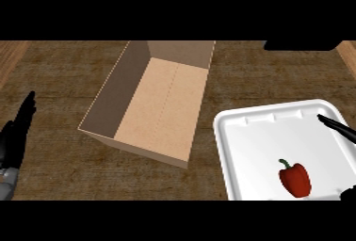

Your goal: Pick the bell pepper from the tray and place it in the cardboard box

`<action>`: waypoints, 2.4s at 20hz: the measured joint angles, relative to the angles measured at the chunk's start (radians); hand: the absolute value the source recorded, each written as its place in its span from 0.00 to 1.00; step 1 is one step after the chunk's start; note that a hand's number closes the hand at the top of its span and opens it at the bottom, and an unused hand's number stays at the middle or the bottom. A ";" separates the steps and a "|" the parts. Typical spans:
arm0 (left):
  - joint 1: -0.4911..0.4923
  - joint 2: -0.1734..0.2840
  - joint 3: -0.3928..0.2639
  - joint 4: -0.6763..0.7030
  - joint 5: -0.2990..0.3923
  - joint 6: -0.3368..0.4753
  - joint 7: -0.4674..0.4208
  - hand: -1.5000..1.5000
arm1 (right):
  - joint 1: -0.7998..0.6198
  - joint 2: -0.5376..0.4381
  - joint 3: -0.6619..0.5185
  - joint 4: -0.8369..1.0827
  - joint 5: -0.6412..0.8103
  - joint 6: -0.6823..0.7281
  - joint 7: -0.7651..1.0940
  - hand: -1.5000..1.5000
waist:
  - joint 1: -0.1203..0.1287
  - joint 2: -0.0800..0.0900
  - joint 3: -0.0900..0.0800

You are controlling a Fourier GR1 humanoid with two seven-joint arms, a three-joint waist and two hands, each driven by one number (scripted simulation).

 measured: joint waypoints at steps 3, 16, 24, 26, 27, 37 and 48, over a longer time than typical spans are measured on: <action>-0.006 -0.004 -0.002 0.008 -0.008 -0.009 0.002 0.50 | -0.044 -0.045 0.041 0.001 0.105 -0.029 -0.008 0.00 | 0.006 -0.002 -0.001; -0.030 -0.043 0.023 0.043 -0.053 -0.031 0.004 0.50 | -0.190 -0.068 0.224 -0.054 0.445 0.019 0.127 0.00 | 0.003 -0.007 -0.004; -0.007 -0.068 0.078 0.044 -0.084 -0.073 0.000 0.50 | -0.195 0.009 0.212 -0.119 0.578 0.093 0.229 0.00 | -0.004 -0.009 -0.004; -0.018 -0.079 0.091 0.048 -0.100 -0.082 0.008 0.50 | -0.195 0.039 0.203 -0.103 0.614 0.093 0.225 0.00 | -0.004 -0.009 -0.004; -0.012 -0.075 0.101 0.034 -0.103 -0.091 0.014 0.50 | -0.184 0.047 0.197 -0.104 0.630 0.090 0.224 0.00 | -0.004 -0.009 -0.004; -0.031 -0.115 0.161 0.059 -0.158 -0.139 0.011 0.50 | -0.118 0.088 0.143 -0.183 0.684 0.124 0.220 0.00 | -0.008 -0.010 -0.004; 0.003 -0.150 0.196 0.013 -0.205 -0.157 0.028 0.50 | -0.004 0.050 0.124 -0.372 0.683 0.157 0.253 0.00 | -0.010 -0.010 -0.004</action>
